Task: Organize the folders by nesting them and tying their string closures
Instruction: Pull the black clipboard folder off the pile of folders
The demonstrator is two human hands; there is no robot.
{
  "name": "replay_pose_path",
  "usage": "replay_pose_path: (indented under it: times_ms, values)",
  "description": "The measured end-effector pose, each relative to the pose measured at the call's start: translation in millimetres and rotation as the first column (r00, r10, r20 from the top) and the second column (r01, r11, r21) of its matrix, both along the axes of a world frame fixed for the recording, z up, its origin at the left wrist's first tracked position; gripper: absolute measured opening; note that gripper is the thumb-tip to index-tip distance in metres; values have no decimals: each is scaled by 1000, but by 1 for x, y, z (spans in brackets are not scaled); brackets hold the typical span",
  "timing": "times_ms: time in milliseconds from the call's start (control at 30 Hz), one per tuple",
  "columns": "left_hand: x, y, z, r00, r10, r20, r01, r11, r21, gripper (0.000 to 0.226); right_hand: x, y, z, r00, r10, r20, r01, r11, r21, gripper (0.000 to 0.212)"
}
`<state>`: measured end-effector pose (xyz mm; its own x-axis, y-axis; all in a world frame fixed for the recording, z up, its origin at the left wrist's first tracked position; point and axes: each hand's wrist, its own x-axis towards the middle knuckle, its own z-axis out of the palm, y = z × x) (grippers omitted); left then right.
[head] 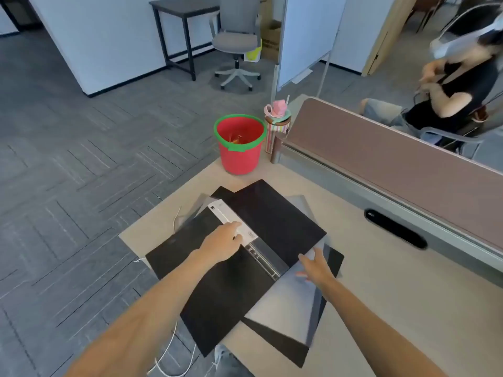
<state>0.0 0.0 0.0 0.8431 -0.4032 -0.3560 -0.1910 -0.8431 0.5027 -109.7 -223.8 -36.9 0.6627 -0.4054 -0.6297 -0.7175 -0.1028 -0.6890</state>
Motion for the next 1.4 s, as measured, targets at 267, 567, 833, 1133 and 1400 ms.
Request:
replay_pose_path:
  times_ms: [267, 567, 833, 1133, 1400]
  values:
    - [106, 21, -30, 990, 139, -27, -136, 985, 104, 55, 22, 27, -5, 954, -259, -151, 281, 949, 146, 56]
    - [142, 30, -37, 954, 235, -184, -246, 969, -35, 43, 17, 46, -1, 968, -226, -107, 234, 970, 66, 60]
    - [109, 5, 38, 954, 300, -9, -289, 910, -298, 42, 10, 7, 39, 867, -443, 229, 446, 894, 44, 42]
    - [44, -40, 98, 962, 53, 268, 6, 977, -215, 58, -55, -83, 97, 937, 118, 330, 35, 905, -424, 61]
    - [-27, -115, 111, 771, -62, 634, 143, 987, -78, 25, -139, -166, 122, 905, 414, 97, -77, 383, -921, 33]
